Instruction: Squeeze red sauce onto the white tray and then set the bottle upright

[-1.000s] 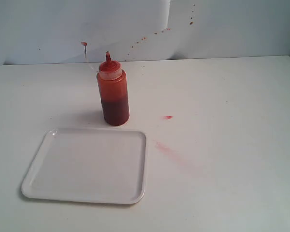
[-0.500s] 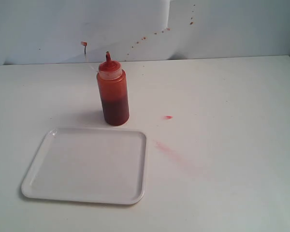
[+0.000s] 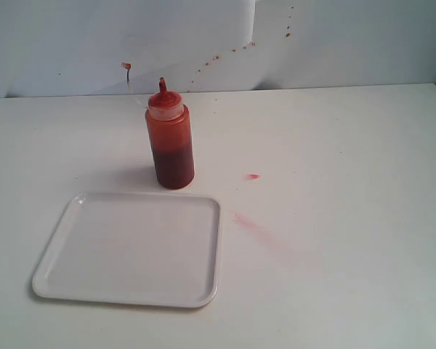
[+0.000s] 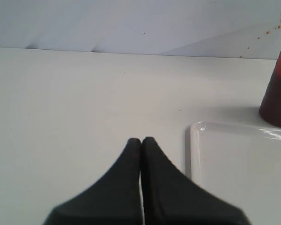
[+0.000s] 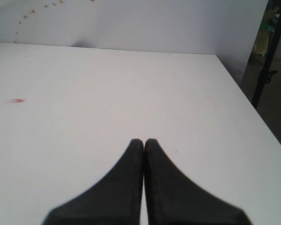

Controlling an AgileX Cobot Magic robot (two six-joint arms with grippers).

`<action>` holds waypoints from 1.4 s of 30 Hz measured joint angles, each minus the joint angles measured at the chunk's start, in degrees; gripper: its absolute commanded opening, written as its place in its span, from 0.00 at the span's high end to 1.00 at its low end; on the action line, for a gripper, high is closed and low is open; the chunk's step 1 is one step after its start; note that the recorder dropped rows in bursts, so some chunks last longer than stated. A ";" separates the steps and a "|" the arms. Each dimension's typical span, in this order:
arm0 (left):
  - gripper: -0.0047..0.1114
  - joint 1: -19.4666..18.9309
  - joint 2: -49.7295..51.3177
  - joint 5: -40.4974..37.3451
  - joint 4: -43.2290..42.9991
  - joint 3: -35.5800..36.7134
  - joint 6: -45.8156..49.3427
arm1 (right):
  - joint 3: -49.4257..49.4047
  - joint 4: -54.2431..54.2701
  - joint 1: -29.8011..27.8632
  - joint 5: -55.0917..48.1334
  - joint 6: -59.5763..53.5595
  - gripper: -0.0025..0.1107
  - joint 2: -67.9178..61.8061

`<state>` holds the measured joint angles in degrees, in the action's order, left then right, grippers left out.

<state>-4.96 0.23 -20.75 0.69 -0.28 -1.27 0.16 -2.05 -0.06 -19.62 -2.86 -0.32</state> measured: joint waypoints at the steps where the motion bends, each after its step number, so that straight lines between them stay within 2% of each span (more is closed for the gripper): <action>1: 0.96 0.00 0.00 0.00 0.00 0.00 0.00 | 0.00 0.00 0.00 0.00 0.00 0.98 0.00; 3: 0.96 0.00 0.00 0.58 -1.81 0.00 0.00 | 0.00 0.00 0.00 0.00 0.00 0.98 0.00; 8: 0.96 0.00 0.00 3.62 -13.94 0.00 0.20 | 0.00 0.00 0.00 0.00 0.00 0.98 0.00; 14: 0.96 0.00 0.00 24.12 -15.67 0.00 0.20 | 0.00 0.00 0.00 0.00 0.00 0.98 0.00; 19: 0.96 0.00 0.00 37.80 -15.83 0.00 0.20 | 0.00 0.00 0.00 0.00 0.00 0.98 0.00; 22: 0.96 0.00 0.00 42.94 -16.02 0.00 -0.20 | 0.00 0.00 0.00 0.00 0.00 0.98 0.00; 27: 0.96 0.00 0.00 44.88 -16.12 0.00 -8.09 | 0.00 0.00 0.00 0.00 0.00 0.98 0.00; 36: 0.96 0.00 0.00 45.61 -16.12 0.00 -33.68 | 0.00 0.00 0.00 0.00 0.00 0.98 0.00; 40: 0.96 0.00 -0.04 51.93 -16.12 0.00 -36.39 | 0.00 0.00 0.00 0.00 0.00 0.98 0.00; 42: 0.96 0.00 -0.13 58.10 -15.95 0.00 -35.86 | 0.00 0.00 0.00 0.00 0.00 0.98 0.00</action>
<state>-4.96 0.10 37.36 -15.26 -0.28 -37.13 0.16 -2.05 -0.06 -19.62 -2.86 -0.32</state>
